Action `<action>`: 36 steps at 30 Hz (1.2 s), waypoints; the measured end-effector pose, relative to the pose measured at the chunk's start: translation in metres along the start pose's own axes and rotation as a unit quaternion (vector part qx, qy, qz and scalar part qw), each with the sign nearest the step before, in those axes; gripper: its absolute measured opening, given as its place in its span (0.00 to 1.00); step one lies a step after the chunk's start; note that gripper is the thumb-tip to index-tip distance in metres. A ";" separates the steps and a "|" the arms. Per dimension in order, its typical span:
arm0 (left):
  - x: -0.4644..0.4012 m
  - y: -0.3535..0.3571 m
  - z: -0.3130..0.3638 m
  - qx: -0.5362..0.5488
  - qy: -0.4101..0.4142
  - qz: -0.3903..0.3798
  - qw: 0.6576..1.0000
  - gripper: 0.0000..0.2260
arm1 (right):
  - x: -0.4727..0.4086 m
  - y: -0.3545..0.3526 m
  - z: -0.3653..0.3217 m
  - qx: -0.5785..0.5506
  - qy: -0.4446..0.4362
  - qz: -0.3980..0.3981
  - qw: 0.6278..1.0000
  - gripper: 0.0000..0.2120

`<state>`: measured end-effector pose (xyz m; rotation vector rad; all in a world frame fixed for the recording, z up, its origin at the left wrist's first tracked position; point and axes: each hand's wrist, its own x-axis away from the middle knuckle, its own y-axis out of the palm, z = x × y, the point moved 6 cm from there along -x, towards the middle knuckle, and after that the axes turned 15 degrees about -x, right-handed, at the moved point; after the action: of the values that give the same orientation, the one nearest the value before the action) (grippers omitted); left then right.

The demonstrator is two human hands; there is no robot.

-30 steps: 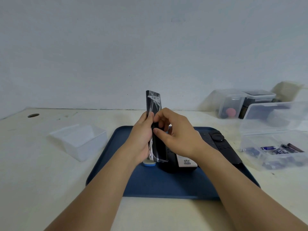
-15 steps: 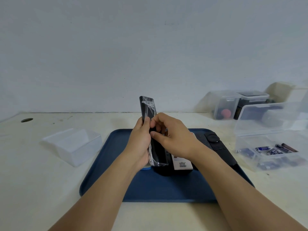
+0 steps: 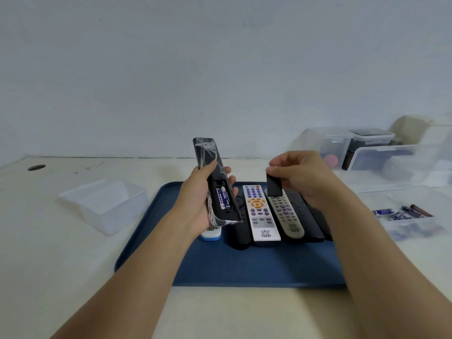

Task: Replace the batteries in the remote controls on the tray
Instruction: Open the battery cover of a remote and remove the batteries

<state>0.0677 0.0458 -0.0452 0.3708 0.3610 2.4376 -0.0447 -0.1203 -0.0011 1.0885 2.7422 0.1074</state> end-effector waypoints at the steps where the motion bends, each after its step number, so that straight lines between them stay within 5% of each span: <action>1: 0.000 -0.001 0.000 0.002 -0.003 -0.003 1.000 0.20 | -0.002 -0.006 0.005 0.022 0.023 0.012 0.999 0.05; 7: 0.001 0.001 0.000 -0.002 -0.008 -0.018 1.000 0.22 | 0.000 -0.016 0.012 0.081 0.084 0.065 0.991 0.04; 11: -0.003 0.001 0.000 -0.012 -0.005 -0.028 1.000 0.19 | -0.001 -0.024 0.002 0.386 0.008 0.108 0.916 0.05; 16: -0.003 0.006 -0.002 -0.037 0.013 -0.051 0.998 0.21 | 0.024 0.040 -0.024 0.190 -0.169 -0.100 0.962 0.07; 19: -0.003 0.006 -0.003 -0.042 0.009 -0.057 0.997 0.20 | 0.042 0.071 -0.020 0.182 -0.202 -0.202 0.941 0.08; 27: -0.002 -0.005 -0.001 -0.060 0.012 0.011 0.998 0.23 | 0.043 0.082 -0.007 0.242 -0.255 -0.200 0.915 0.09; 36: -0.003 -0.005 0.003 -0.055 0.065 0.046 0.995 0.09 | 0.042 0.089 0.001 0.258 -0.276 -0.187 0.907 0.08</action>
<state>0.0738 0.0484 -0.0450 0.1844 0.2688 2.5672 -0.0146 -0.0269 0.0043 0.5293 2.4195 -0.8818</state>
